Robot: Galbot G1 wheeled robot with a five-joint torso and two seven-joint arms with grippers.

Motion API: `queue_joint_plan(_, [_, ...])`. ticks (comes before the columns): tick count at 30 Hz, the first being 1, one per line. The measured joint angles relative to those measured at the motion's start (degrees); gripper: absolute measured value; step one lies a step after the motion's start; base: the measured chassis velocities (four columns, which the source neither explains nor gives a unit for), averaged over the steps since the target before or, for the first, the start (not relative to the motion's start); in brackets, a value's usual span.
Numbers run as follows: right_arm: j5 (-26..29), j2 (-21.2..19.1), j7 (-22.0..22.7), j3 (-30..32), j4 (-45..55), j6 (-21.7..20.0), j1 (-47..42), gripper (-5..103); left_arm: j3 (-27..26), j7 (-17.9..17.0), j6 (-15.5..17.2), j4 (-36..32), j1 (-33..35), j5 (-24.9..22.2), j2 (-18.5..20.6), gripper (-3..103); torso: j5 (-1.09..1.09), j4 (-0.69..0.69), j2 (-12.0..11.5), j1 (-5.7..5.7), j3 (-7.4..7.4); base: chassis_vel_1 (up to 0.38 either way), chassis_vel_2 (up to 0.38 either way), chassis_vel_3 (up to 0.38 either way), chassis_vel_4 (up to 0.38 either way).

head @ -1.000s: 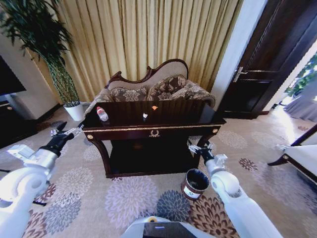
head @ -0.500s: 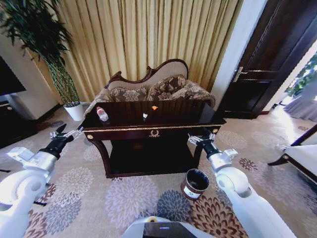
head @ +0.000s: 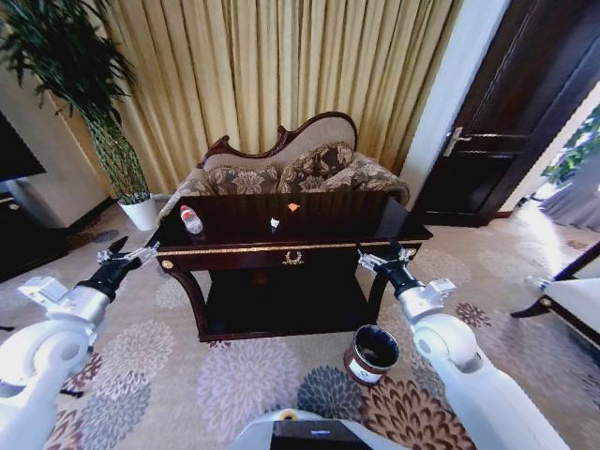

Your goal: Move to the front of the table and place the trash on the table into the trash bin.

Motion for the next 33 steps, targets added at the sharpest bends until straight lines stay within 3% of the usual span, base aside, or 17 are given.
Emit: queue_joint_plan(33, [-2.9,-0.2,-0.9,-2.2,1.6,0.0,-1.8,100,0.4,0.1,-0.3,0.3,-0.5,-0.6,0.3,100,0.0,-0.01,0.0,0.04,0.01,-0.133,0.128,0.135,-0.128])
